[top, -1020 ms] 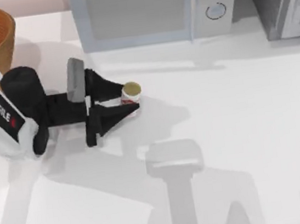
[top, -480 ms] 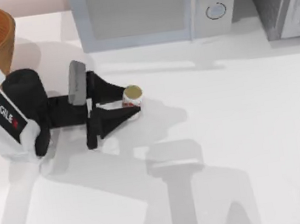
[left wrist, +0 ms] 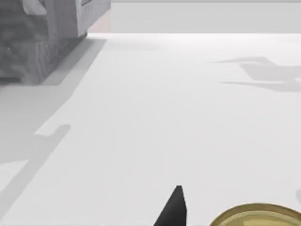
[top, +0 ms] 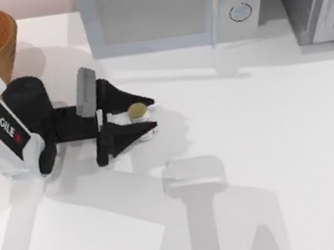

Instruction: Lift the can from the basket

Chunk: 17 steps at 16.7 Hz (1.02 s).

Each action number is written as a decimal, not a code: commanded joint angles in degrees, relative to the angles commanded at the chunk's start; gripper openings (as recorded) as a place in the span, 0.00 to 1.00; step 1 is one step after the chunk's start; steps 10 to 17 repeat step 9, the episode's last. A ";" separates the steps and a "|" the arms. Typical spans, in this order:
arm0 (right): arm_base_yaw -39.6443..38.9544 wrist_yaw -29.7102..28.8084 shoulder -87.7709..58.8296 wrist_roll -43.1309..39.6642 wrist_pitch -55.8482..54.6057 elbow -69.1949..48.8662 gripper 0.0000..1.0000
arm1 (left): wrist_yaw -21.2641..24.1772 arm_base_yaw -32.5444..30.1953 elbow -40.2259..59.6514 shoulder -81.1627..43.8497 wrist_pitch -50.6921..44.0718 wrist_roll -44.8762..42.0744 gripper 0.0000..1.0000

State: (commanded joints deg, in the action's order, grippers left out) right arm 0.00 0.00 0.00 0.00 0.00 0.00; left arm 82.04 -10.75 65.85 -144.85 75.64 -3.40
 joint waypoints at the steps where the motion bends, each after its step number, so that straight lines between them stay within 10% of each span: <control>1: 0.00 0.00 0.00 0.00 0.00 0.00 1.00 | 0.00 0.00 0.00 0.00 0.00 0.00 0.83; 4: 0.00 0.00 0.00 0.00 0.00 0.00 1.00 | 0.00 0.00 0.00 0.00 0.00 0.00 1.00; 17: 0.00 0.00 0.00 0.00 0.00 0.00 1.00 | 0.00 0.00 0.00 0.00 0.00 0.00 1.00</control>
